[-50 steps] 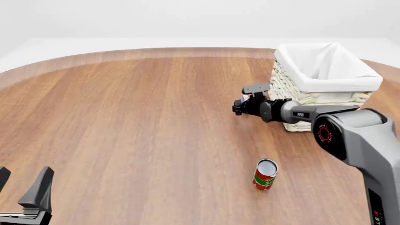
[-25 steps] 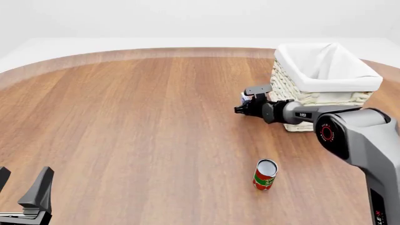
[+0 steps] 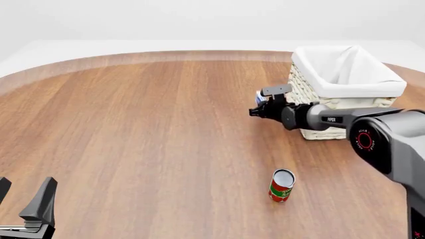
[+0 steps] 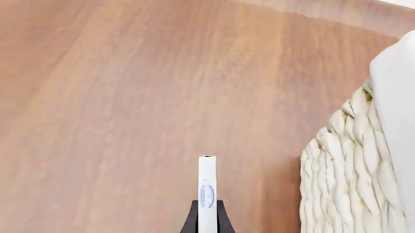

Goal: Pick up the alphabet soup and the cream cheese box, and put them in the basket.

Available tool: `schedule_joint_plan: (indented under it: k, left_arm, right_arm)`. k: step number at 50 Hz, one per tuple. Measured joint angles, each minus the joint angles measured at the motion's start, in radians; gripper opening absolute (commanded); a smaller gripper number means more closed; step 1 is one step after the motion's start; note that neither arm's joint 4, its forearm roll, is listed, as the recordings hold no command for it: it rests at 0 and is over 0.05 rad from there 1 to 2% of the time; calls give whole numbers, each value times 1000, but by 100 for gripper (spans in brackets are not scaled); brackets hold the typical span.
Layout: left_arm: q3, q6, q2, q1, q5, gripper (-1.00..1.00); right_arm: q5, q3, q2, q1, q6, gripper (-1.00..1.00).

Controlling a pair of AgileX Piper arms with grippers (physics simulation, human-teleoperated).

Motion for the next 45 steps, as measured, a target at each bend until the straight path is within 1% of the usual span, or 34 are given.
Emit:
schedule_joint_plan:
  k: [26,45]
  left_arm:
    - [0,0,0,0,0,100]
    - [0,0,0,0,0,100]
  right_arm:
    - [-54,139,-155,27,-6,-100]
    - [-105,268,-286,33,-20,-100]
